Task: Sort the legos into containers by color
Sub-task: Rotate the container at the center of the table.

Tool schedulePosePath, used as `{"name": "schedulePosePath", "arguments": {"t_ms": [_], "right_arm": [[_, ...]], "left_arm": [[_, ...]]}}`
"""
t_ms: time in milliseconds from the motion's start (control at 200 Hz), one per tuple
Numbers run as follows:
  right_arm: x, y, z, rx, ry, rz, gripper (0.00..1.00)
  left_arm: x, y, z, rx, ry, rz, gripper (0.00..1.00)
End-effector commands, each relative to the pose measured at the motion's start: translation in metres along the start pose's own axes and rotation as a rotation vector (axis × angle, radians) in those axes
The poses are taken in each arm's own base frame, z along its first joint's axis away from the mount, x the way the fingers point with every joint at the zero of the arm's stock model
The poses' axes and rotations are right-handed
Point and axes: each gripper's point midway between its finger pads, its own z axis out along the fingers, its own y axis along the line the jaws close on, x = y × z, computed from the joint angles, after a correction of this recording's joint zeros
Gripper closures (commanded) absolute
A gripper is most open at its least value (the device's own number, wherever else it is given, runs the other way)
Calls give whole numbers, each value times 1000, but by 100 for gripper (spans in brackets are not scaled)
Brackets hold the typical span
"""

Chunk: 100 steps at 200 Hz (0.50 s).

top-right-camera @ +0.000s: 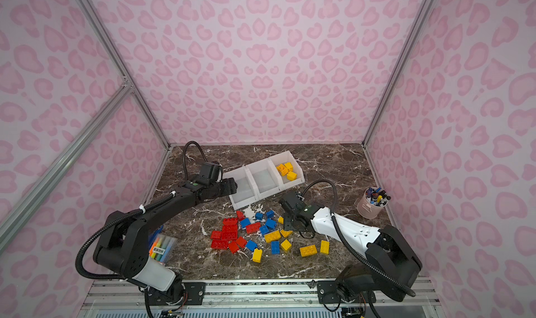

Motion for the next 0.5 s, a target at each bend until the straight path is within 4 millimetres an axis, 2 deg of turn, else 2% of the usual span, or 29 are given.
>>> {"name": "schedulePosePath", "arguments": {"t_ms": [0, 170, 275, 495], "right_arm": [[-2, 3, 7, 5, -23, 85, 36], [6, 11, 16, 14, -13, 115, 36], [12, 14, 22, 28, -10, 131, 36], [18, 15, 28, 49, -11, 157, 36]], "left_arm": [[-2, 5, 6, -50, -4, 16, 21], [-3, 9, 11, -80, -13, 22, 23], [-2, 8, 16, -79, -1, 41, 29], [1, 10, 25, -92, 16, 63, 34]]}}
